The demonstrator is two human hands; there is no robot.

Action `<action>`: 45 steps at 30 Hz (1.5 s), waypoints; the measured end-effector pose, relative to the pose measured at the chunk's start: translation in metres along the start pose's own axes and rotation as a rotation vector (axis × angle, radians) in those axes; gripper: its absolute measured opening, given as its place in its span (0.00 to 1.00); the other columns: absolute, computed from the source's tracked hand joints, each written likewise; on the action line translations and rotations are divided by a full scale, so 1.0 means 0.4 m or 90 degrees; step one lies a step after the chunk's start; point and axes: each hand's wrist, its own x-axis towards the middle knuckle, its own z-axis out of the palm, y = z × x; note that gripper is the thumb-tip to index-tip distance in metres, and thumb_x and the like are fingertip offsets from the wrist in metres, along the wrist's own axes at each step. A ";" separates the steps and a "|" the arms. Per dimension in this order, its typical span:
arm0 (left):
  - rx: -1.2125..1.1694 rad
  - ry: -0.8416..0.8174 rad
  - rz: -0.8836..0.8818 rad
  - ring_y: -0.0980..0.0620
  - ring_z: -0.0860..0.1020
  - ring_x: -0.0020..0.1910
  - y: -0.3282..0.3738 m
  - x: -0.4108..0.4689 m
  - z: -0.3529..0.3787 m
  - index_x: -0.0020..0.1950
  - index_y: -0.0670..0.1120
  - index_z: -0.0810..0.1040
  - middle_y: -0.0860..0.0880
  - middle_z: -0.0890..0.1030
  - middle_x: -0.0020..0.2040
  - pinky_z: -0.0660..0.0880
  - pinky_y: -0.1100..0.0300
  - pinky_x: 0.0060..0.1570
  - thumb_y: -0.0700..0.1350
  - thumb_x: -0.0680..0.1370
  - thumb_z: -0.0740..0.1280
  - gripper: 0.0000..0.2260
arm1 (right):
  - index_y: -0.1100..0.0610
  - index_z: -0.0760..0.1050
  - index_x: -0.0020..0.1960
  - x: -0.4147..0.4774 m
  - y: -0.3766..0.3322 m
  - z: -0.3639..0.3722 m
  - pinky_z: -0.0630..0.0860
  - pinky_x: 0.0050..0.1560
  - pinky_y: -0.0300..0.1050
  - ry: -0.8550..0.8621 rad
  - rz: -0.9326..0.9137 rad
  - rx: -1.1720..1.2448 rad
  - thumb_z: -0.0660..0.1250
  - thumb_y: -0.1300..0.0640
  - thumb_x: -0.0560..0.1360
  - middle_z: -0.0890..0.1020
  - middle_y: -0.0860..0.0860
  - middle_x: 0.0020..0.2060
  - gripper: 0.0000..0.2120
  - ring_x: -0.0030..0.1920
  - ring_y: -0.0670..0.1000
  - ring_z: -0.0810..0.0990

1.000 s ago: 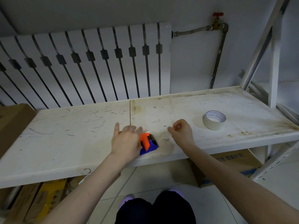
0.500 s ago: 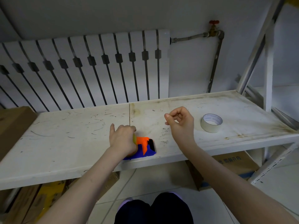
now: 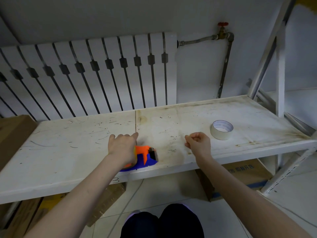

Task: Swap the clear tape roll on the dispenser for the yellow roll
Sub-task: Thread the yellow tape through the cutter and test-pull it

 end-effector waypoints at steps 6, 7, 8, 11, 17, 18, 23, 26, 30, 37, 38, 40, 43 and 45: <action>-0.032 -0.016 0.086 0.48 0.65 0.71 0.029 -0.031 -0.003 0.75 0.51 0.59 0.49 0.67 0.72 0.48 0.40 0.72 0.60 0.66 0.72 0.41 | 0.62 0.71 0.45 0.004 0.051 -0.010 0.79 0.49 0.48 -0.016 0.061 -0.048 0.70 0.62 0.72 0.75 0.52 0.35 0.08 0.33 0.49 0.78; -0.041 0.011 0.109 0.48 0.65 0.72 0.038 -0.040 0.002 0.74 0.51 0.61 0.49 0.67 0.73 0.48 0.42 0.73 0.58 0.69 0.70 0.36 | 0.62 0.71 0.46 0.002 0.055 -0.010 0.79 0.50 0.48 -0.019 0.064 -0.055 0.71 0.62 0.72 0.75 0.52 0.34 0.09 0.33 0.49 0.78; -0.043 0.039 0.129 0.49 0.67 0.70 0.045 -0.047 0.009 0.72 0.51 0.65 0.50 0.69 0.71 0.49 0.44 0.73 0.55 0.72 0.68 0.29 | 0.62 0.71 0.47 0.001 0.057 -0.009 0.79 0.49 0.48 -0.020 0.064 -0.066 0.71 0.63 0.71 0.75 0.52 0.34 0.10 0.32 0.49 0.78; -0.033 0.063 0.154 0.49 0.73 0.64 0.046 -0.057 0.029 0.63 0.51 0.74 0.52 0.77 0.63 0.50 0.44 0.73 0.49 0.75 0.63 0.16 | 0.61 0.71 0.46 -0.001 0.058 -0.008 0.76 0.40 0.42 -0.022 0.061 -0.109 0.73 0.65 0.69 0.76 0.51 0.32 0.11 0.31 0.49 0.77; 0.005 0.065 0.165 0.51 0.75 0.60 0.032 -0.057 0.049 0.55 0.52 0.77 0.52 0.80 0.57 0.48 0.42 0.73 0.47 0.75 0.63 0.10 | 0.59 0.70 0.41 0.003 0.057 -0.010 0.73 0.35 0.39 -0.055 0.069 -0.173 0.72 0.68 0.67 0.75 0.53 0.31 0.12 0.30 0.50 0.75; 0.013 0.069 0.165 0.51 0.75 0.60 0.030 -0.056 0.051 0.55 0.52 0.78 0.52 0.80 0.56 0.47 0.43 0.73 0.47 0.75 0.62 0.10 | 0.59 0.70 0.40 0.003 0.056 -0.010 0.74 0.35 0.39 -0.067 0.070 -0.188 0.72 0.68 0.67 0.76 0.53 0.32 0.12 0.30 0.50 0.75; 0.047 0.071 0.156 0.50 0.76 0.55 0.026 -0.049 0.060 0.51 0.50 0.79 0.51 0.81 0.50 0.48 0.44 0.73 0.44 0.76 0.61 0.09 | 0.60 0.71 0.41 0.009 0.052 -0.003 0.73 0.31 0.39 -0.098 0.067 -0.243 0.73 0.68 0.66 0.76 0.54 0.32 0.11 0.28 0.49 0.75; 0.077 0.068 0.151 0.50 0.76 0.53 0.030 -0.043 0.059 0.48 0.50 0.78 0.51 0.80 0.47 0.49 0.43 0.73 0.43 0.75 0.62 0.07 | 0.59 0.71 0.41 0.013 0.052 0.001 0.70 0.30 0.39 -0.096 0.066 -0.257 0.73 0.67 0.66 0.77 0.54 0.31 0.12 0.28 0.48 0.75; 0.137 0.045 0.162 0.48 0.75 0.55 0.046 -0.041 0.053 0.50 0.49 0.77 0.49 0.80 0.48 0.50 0.42 0.73 0.39 0.74 0.64 0.08 | 0.59 0.71 0.41 0.021 0.056 0.005 0.72 0.31 0.40 -0.093 0.067 -0.264 0.73 0.67 0.65 0.77 0.54 0.31 0.12 0.28 0.49 0.76; 0.145 0.057 0.186 0.47 0.72 0.62 0.047 -0.047 0.064 0.60 0.51 0.75 0.48 0.79 0.56 0.47 0.41 0.73 0.40 0.74 0.65 0.15 | 0.59 0.71 0.42 0.027 0.060 0.002 0.69 0.28 0.38 -0.094 0.061 -0.264 0.71 0.68 0.65 0.76 0.53 0.30 0.11 0.26 0.48 0.74; 0.145 0.058 0.189 0.46 0.71 0.63 0.046 -0.048 0.064 0.62 0.51 0.74 0.48 0.79 0.57 0.47 0.41 0.73 0.40 0.74 0.65 0.17 | 0.60 0.71 0.42 0.029 0.061 0.001 0.70 0.29 0.39 -0.096 0.060 -0.262 0.71 0.68 0.65 0.76 0.53 0.30 0.11 0.27 0.48 0.74; 0.147 0.055 0.193 0.46 0.71 0.63 0.045 -0.049 0.065 0.63 0.51 0.74 0.48 0.78 0.58 0.47 0.40 0.73 0.40 0.74 0.64 0.18 | 0.60 0.71 0.42 0.031 0.062 0.001 0.71 0.30 0.40 -0.102 0.058 -0.264 0.71 0.69 0.65 0.76 0.53 0.30 0.11 0.28 0.49 0.75; 0.172 0.053 0.206 0.47 0.72 0.62 0.045 -0.049 0.061 0.62 0.51 0.75 0.48 0.78 0.56 0.47 0.39 0.72 0.40 0.74 0.64 0.16 | 0.60 0.72 0.43 0.032 0.064 0.000 0.72 0.30 0.41 -0.106 0.049 -0.275 0.71 0.69 0.65 0.76 0.53 0.30 0.11 0.28 0.49 0.75; 0.185 0.047 0.210 0.47 0.73 0.61 0.047 -0.047 0.058 0.60 0.51 0.76 0.48 0.79 0.55 0.47 0.39 0.72 0.40 0.74 0.65 0.15 | 0.59 0.71 0.42 0.034 0.067 0.000 0.72 0.31 0.41 -0.106 0.038 -0.284 0.71 0.69 0.65 0.75 0.52 0.30 0.11 0.28 0.50 0.76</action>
